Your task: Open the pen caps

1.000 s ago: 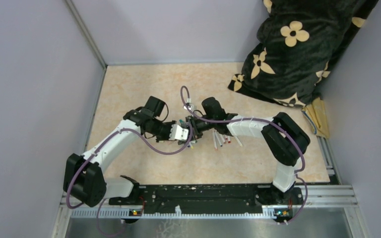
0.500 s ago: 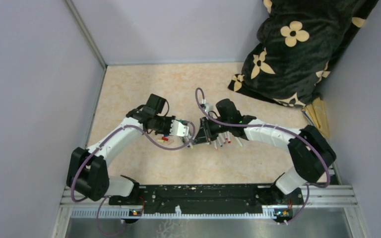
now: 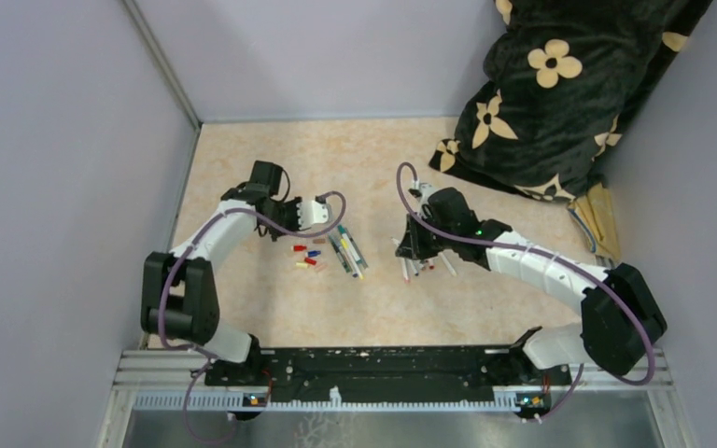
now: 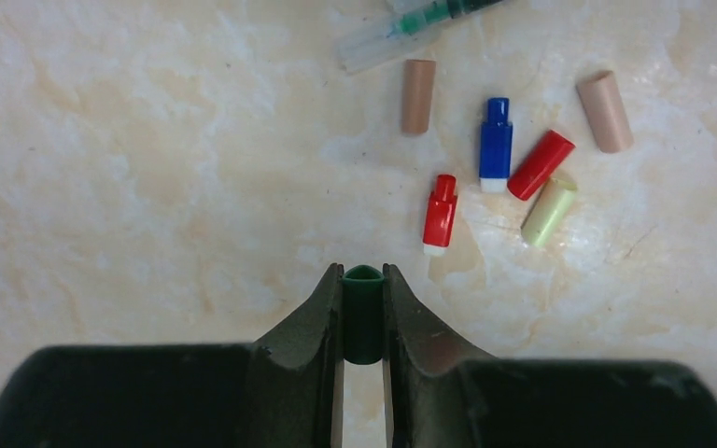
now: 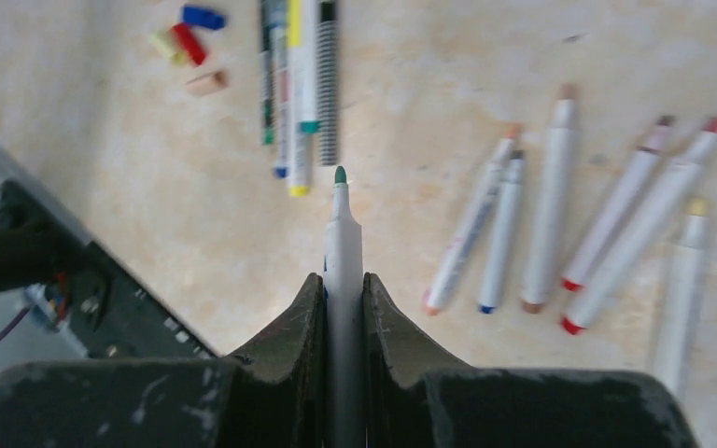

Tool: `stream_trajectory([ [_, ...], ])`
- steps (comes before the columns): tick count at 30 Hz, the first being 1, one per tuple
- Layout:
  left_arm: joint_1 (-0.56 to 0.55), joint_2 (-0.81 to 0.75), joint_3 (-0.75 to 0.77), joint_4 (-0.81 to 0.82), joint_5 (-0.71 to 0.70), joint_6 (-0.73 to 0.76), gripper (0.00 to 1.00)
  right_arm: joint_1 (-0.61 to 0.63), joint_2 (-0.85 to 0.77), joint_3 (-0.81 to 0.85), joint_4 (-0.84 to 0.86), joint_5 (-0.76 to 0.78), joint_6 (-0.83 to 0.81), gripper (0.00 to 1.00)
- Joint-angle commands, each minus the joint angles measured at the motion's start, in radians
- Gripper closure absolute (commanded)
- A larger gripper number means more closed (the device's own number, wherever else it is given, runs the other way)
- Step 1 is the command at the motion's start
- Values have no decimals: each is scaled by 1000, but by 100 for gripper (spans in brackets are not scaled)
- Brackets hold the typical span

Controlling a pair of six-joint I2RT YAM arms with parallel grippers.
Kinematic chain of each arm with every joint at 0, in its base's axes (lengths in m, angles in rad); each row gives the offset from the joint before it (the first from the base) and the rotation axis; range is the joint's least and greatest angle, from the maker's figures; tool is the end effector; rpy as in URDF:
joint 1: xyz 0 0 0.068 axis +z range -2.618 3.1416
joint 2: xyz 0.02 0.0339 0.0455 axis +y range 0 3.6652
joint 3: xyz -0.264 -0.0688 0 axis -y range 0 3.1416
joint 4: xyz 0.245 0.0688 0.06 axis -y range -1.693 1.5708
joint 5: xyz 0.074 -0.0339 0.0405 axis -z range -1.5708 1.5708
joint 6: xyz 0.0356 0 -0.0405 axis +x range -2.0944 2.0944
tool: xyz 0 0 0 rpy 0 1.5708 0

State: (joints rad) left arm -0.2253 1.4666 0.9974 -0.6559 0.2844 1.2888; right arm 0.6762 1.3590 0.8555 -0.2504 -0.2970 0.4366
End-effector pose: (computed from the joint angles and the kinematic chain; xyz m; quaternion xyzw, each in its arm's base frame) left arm 0.2754 -0.0734 0.2212 0.6858 0.6802 -0.0082 0.2586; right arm 0.2172 0.1876 0.2320 -0.1668 0.8941 0.3228 0.2618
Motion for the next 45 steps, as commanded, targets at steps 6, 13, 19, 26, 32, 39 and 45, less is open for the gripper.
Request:
stream_trajectory([
  [6, 95, 207, 67, 32, 176, -187, 99, -109, -53, -106, 64, 357, 6, 100],
  [13, 95, 259, 58, 85, 151, -253, 91, -123, 19, -130, 118, 399, -4, 100],
  [19, 95, 249, 71, 42, 185, -251, 60, -134, 75, -137, 154, 404, -15, 85],
  [26, 95, 220, 108, -20, 208, -262, 44, -141, 111, -144, 182, 398, -20, 71],
  [32, 96, 192, 196, -104, 231, -303, 38, -146, 95, -144, 175, 397, -25, 70],
  [39, 130, 105, 342, -218, 336, -350, 1, -123, 10, -81, 147, 375, -41, 59],
  [45, 196, -9, 381, -192, 371, -422, 1, 26, 141, 76, 126, 408, -89, 54],
])
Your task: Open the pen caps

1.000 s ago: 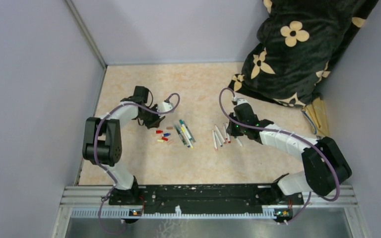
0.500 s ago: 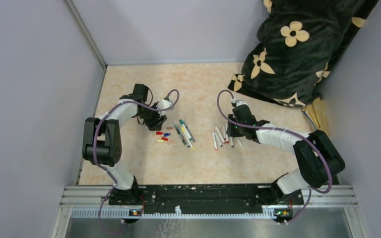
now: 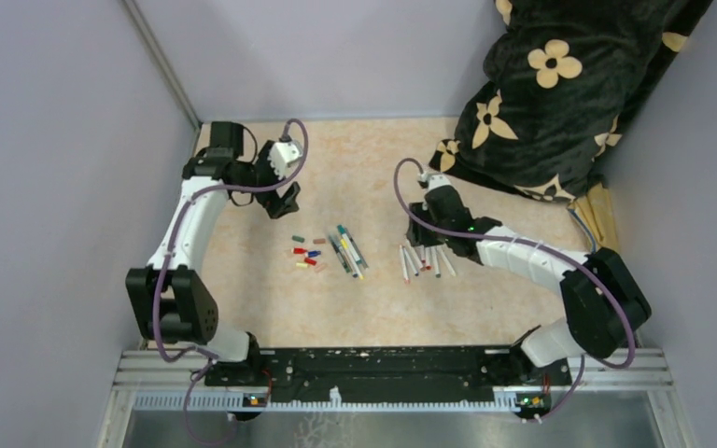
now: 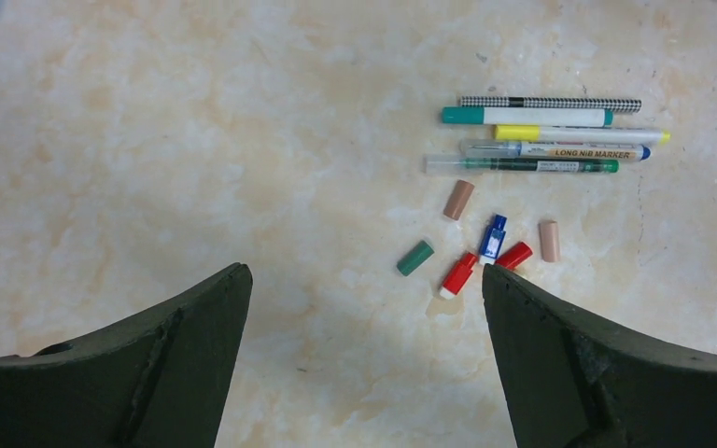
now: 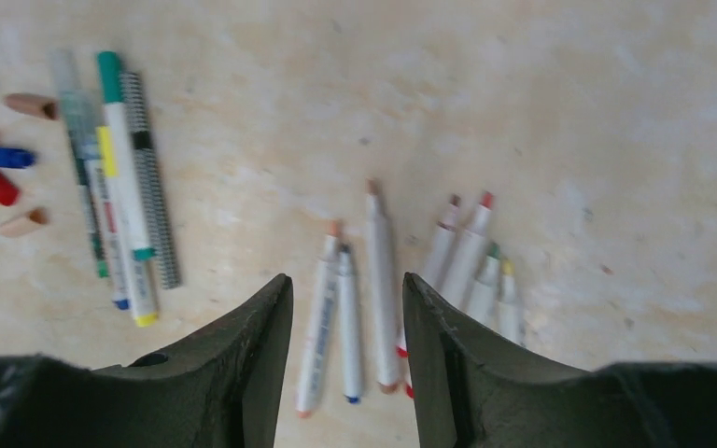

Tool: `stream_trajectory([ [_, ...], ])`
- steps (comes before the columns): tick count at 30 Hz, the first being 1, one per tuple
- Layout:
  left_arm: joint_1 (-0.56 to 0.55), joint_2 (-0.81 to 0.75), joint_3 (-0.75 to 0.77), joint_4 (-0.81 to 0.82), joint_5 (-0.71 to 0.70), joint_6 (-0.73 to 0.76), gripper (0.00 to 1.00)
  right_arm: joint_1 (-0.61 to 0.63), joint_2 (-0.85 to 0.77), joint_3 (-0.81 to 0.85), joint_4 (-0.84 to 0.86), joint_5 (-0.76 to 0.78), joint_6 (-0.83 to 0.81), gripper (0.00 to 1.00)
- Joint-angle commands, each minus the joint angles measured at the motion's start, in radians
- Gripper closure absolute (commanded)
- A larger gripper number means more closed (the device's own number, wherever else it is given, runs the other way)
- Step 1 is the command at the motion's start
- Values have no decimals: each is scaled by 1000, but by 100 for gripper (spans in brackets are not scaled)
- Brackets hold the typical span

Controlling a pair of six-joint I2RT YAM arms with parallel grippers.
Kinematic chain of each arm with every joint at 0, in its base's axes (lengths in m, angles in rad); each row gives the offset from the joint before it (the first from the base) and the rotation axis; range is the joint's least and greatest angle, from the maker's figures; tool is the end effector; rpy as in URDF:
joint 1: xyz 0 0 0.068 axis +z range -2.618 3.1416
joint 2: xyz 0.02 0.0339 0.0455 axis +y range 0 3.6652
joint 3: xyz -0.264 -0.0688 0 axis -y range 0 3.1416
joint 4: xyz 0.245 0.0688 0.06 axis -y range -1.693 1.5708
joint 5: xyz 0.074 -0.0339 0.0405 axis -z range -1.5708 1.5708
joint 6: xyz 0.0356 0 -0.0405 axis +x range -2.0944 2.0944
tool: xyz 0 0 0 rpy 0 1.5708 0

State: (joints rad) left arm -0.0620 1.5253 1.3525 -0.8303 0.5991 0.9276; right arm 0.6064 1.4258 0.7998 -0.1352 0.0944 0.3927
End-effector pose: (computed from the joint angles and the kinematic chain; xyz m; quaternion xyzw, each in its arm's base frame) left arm 0.3134 -0.0396 0.3070 0.5083 0.7680 -0.1449 0.3617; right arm 0.2441 0.1652 0.2043 -0.0794 0.9149 0.1504 0.3661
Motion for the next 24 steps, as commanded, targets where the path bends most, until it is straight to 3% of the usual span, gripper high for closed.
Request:
stream_trajectory([
  [1, 45, -89, 19, -6, 56, -63, 1, 115, 110, 159, 15, 12, -47, 55],
  [9, 158, -263, -117, 211, 4, -191, 1, 258, 348, 338, 20, -1, -86, 67],
  [13, 166, -270, -132, 167, 55, -164, 1, 289, 415, 366, 18, 7, -93, 74],
  [24, 166, -246, -138, 91, 154, -125, 1, 299, 462, 372, 32, -5, -70, 74],
])
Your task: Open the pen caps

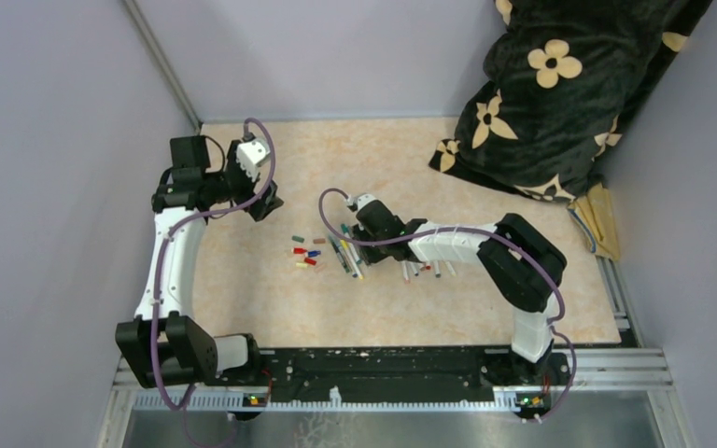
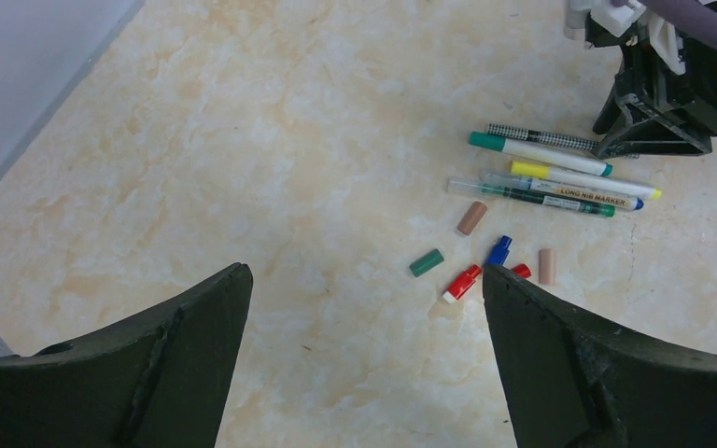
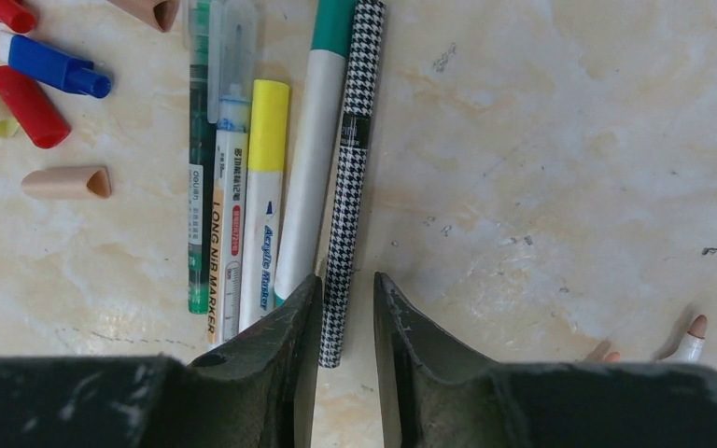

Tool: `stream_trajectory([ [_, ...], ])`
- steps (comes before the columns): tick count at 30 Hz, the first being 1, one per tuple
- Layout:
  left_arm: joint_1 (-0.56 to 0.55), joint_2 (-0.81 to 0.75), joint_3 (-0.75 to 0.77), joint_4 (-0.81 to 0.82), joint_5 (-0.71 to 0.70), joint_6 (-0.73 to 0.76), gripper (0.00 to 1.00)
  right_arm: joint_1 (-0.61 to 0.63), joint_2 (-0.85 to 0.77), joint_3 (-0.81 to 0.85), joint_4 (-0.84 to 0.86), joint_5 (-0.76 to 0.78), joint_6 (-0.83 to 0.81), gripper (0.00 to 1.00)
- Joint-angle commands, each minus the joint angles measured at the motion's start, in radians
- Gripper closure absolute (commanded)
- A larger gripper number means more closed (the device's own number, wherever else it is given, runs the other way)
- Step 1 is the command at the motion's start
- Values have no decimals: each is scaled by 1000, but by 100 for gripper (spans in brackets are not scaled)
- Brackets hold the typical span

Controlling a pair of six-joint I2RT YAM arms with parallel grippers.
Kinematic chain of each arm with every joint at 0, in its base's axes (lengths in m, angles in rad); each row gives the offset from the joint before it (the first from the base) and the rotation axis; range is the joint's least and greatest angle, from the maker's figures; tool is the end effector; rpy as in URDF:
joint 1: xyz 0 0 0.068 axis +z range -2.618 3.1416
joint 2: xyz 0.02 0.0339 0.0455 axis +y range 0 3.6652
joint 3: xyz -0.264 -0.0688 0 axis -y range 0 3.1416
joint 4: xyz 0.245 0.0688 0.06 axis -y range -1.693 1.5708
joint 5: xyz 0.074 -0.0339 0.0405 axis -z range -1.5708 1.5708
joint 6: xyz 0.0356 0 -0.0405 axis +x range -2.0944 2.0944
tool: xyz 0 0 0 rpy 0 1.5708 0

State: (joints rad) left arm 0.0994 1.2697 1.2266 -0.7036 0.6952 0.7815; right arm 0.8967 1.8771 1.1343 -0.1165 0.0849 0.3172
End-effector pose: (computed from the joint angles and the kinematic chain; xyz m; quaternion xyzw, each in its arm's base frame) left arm 0.2644 0.0035 0.3462 0.4167 0.7663 -0.1218 0.4737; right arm 0.2471 0.3045 0.1608 -0.2534 0.9017 0.1658 0.3085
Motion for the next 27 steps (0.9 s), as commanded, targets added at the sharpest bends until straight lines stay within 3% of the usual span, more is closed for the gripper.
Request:
stream_trajectory([
  [1, 5, 12, -14, -38, 57, 24, 1, 8, 9, 38, 11, 8, 6, 73],
  [11, 5, 8, -33, -45, 71, 41, 1, 8, 61, 54, -18, 67, -11, 74],
  [19, 4, 37, -159, -36, 132, 85, 5, 8, 17, -39, 24, 132, -21, 100],
  [24, 4, 114, -162, -142, 192, 180, 7, 4, -74, -78, 46, 120, -32, 100],
  [27, 3, 138, -176, -177, 218, 247, 7, -28, -153, -96, 61, 39, -10, 100],
])
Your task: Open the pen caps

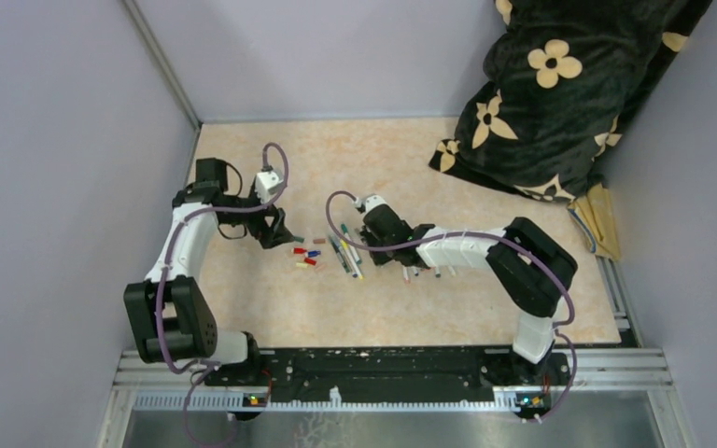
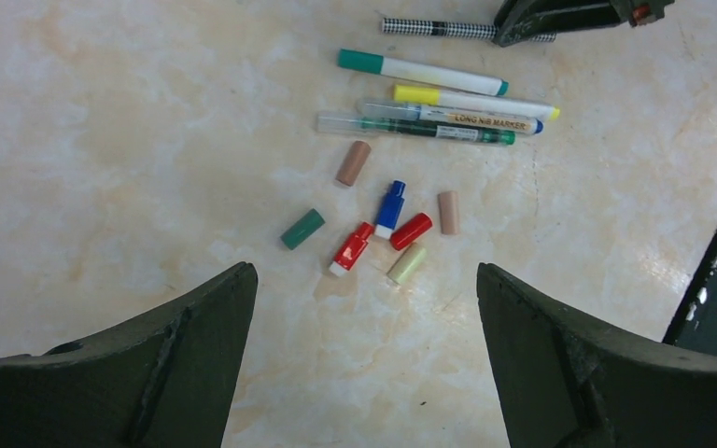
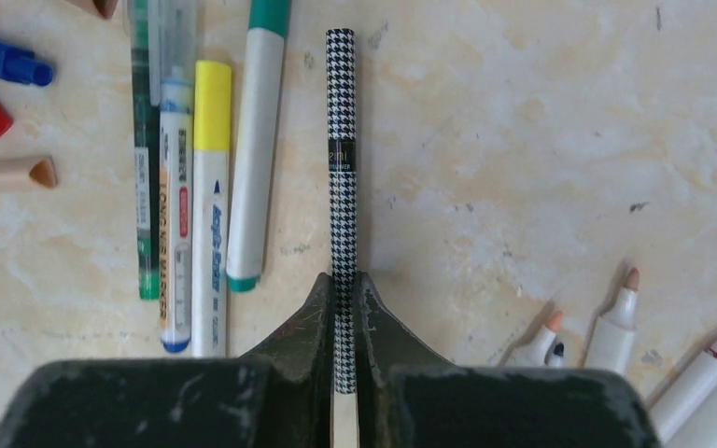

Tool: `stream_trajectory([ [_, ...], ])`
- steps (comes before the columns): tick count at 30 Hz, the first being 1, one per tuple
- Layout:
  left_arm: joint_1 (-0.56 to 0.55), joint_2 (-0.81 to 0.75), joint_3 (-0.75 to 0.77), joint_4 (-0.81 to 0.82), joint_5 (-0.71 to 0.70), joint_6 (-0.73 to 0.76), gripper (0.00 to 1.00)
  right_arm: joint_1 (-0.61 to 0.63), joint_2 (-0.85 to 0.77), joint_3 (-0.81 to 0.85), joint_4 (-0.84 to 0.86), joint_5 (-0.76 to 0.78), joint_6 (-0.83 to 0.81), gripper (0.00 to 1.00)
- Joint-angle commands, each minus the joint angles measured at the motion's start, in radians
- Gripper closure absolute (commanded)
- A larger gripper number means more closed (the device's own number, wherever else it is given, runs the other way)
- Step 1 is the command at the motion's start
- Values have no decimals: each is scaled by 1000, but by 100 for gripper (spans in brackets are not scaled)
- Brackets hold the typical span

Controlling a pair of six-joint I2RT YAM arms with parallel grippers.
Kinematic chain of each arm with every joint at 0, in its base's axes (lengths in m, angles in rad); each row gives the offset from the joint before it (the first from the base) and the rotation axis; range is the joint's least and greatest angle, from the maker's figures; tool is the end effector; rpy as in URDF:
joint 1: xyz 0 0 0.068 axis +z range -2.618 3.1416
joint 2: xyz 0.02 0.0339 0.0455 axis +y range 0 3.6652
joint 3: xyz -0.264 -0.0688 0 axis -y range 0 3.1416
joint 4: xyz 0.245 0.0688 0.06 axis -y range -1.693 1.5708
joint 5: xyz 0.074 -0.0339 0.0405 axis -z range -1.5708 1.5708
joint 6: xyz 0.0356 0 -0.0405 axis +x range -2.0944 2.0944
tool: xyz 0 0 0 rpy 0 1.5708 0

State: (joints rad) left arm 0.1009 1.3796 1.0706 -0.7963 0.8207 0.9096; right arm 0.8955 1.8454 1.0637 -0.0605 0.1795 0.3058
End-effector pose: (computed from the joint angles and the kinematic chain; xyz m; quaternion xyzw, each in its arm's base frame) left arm 0.2669 0.0008 0.2675 0.4356 0.7841 -0.2373 0.3730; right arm 0.2427 0.2929 0.1562 -0.2399 0.8997 0.1315 0.3401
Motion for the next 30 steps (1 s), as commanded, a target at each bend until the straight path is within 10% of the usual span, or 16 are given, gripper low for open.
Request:
stream_trajectory([
  [1, 2, 28, -32, -94, 104, 151, 5, -44, -148, -34, 13, -111, 14, 100],
  [16, -298, -179, -188, 64, -35, 437, 1, -158, -201, -33, -11, -903, 104, 100],
  [30, -481, -169, -196, -7, -126, 506, 27, -158, -110, 11, 116, -1080, 228, 100],
])
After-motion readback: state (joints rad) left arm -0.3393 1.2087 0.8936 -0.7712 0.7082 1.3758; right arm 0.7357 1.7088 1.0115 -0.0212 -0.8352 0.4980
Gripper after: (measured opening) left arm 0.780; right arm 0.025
